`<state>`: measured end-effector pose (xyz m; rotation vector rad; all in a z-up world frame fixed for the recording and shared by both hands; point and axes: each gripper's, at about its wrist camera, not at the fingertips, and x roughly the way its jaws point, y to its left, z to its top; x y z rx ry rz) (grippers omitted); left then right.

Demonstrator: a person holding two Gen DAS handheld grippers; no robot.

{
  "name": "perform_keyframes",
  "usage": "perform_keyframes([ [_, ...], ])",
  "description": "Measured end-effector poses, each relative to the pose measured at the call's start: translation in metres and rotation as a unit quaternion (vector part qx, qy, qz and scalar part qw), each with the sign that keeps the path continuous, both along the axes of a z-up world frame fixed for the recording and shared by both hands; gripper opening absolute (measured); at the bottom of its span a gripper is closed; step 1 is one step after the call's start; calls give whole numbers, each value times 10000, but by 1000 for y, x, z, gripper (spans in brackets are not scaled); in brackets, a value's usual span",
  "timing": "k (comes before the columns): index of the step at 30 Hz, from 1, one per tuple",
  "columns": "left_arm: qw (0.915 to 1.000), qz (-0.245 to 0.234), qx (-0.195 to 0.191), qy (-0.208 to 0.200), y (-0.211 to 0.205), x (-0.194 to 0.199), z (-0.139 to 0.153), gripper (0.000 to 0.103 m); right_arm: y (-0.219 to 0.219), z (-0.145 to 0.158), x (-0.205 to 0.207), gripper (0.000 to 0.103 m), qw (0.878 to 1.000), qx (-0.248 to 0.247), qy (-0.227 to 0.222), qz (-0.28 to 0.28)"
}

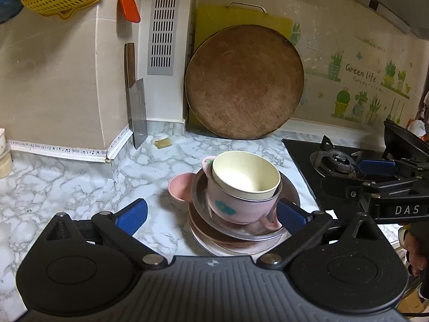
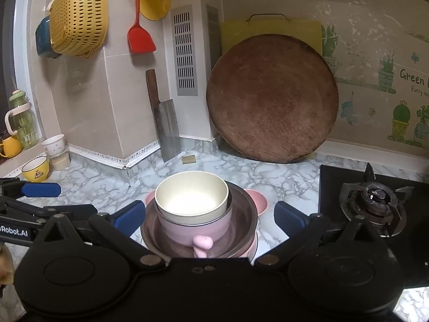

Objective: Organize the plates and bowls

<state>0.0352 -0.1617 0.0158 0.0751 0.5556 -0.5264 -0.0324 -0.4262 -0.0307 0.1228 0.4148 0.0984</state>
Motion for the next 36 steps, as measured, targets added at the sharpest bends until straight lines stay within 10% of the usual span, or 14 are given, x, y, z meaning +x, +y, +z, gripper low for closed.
perform_keyframes([
  [36,9996,234,-59,155,6,-20,-1,103,6,-5,-19,103,9993,316,185,47],
])
